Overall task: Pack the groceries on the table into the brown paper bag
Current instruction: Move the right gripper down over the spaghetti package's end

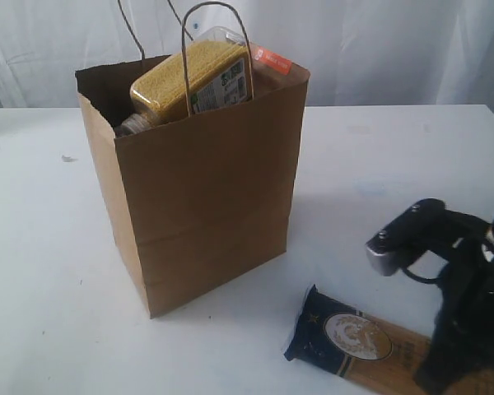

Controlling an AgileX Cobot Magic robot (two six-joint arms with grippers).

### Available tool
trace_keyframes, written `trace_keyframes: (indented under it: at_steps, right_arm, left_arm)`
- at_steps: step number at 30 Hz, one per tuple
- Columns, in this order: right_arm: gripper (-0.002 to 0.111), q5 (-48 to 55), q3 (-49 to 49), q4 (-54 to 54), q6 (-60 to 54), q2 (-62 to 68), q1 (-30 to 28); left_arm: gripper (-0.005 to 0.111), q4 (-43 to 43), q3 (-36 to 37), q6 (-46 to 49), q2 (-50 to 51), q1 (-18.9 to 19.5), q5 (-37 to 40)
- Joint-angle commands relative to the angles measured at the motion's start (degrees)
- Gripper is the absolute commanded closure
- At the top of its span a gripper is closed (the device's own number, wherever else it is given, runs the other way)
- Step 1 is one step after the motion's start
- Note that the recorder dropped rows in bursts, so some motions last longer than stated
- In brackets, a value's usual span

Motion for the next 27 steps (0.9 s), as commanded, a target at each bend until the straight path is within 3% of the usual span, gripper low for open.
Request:
trace_keyframes:
  at_steps: [1, 5, 7, 8, 12, 14, 27]
  right_arm:
    - [0.108, -14.7, -0.5, -0.7, -4.3, 1.4, 3.8]
    - [0.099, -18.2, -0.5, 2.6, -12.2, 1.4, 3.9]
    - [0.084, -16.5, -0.5, 4.5, -14.9, 1.7, 3.9]
    - [0.076, -15.5, -0.5, 5.1, -15.6, 1.8, 3.9]
    - [0.019, -14.1, 1.5, 5.3, -17.1, 2.3, 3.9]
    - [0.002, -14.0, 2.3, 5.3, -20.8, 2.3, 3.9]
    - [0.003, -20.6, 2.4, 6.8, -22.7, 2.3, 3.9]
  left_arm:
    - [0.107, -0.4, 0.3, 0.1, -0.1, -0.2, -2.1]
    - [0.107, -0.4, 0.3, 0.1, -0.1, -0.2, -2.1]
    - [0.107, -0.4, 0.3, 0.1, -0.1, -0.2, -2.1]
    - [0.107, -0.4, 0.3, 0.1, -0.1, -0.2, -2.1]
    - [0.107, -0.4, 0.3, 0.1, -0.1, -0.2, -2.1]
    - [0.107, -0.4, 0.3, 0.1, -0.1, -0.2, -2.1]
    - [0.107, -0.4, 0.3, 0.1, -0.1, -0.2, -2.1]
